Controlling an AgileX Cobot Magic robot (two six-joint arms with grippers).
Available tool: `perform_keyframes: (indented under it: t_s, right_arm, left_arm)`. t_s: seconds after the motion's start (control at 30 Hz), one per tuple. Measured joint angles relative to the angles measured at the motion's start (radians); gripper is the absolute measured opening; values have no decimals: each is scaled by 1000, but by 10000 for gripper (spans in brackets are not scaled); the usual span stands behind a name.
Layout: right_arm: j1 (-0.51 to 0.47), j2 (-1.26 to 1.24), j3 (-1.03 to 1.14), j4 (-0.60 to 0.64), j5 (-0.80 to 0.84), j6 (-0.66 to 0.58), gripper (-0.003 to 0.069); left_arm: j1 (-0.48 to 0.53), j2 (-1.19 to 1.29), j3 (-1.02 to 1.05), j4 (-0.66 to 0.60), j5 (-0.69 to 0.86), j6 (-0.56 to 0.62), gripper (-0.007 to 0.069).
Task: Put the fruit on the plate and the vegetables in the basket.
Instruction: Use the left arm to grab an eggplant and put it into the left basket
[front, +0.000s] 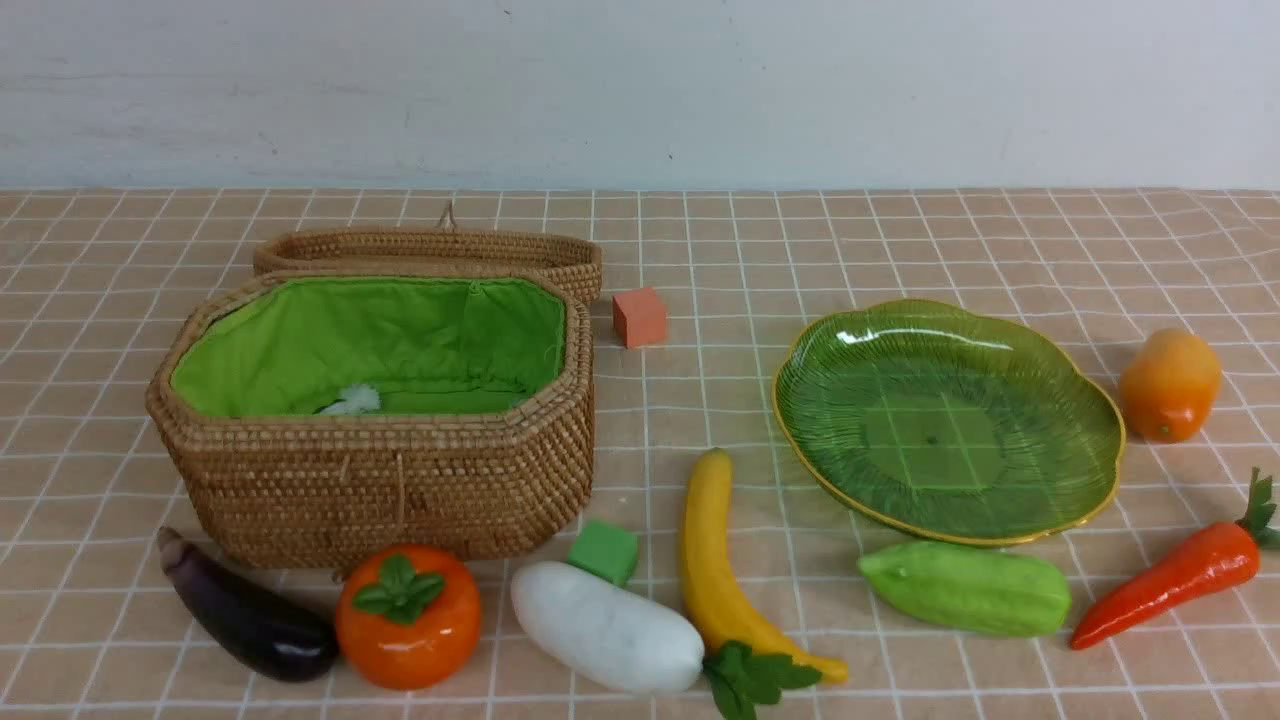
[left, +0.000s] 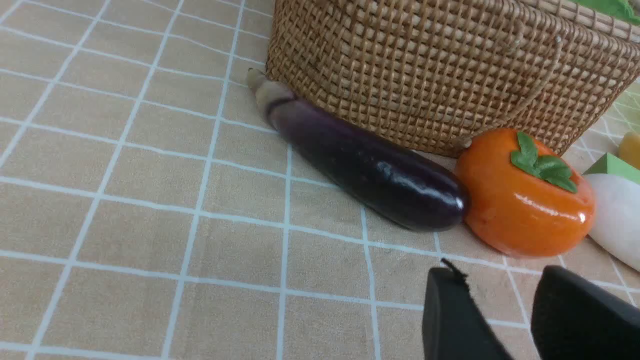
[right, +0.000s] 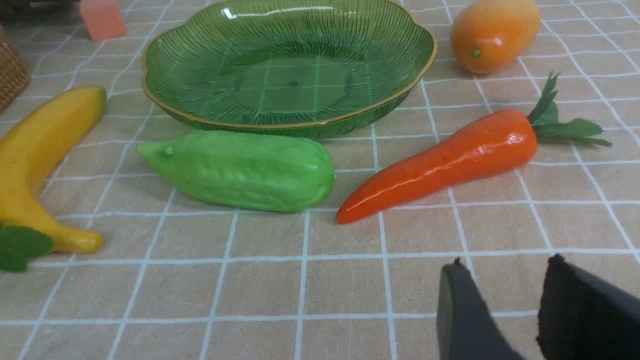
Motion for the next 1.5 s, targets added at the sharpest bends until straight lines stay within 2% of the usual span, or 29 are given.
perform_keyframes:
  t_s: [0.9,0.97,1.03,1.13,1.2,1.27,1.37,1.4,1.5]
  right_arm:
    - [0,0,0,0,0,0,242]
    - [0,0,0,0,0,0,242]
    - [0,0,0,0,0,0,242]
    - [0,0,0,0,0,0,242]
    - [0,0,0,0,0,0,242]
    - [0,0,0,0,0,0,242]
    - [0,0,0,0,0,0,242]
    - [0,0,0,0,0,0,242]
    - [0,0,0,0,0,0,242]
  left_arm:
    - [0,0,0,0,-2,0,238]
    - [0,0,0,-10,-55,-12,238]
    - [0,0,0,-44,-101,-34,238]
    - [0,0,0,-209,-231,-148,238]
    - [0,0,0,-274,-280,-191,238]
    - [0,0,0,-359,-368,-220,238]
    - [0,0,0,-402,-425,-229,233]
    - [0,0,-1,-422,-435,-234,211]
    - [0,5,-68,-438,-339,-234,105]
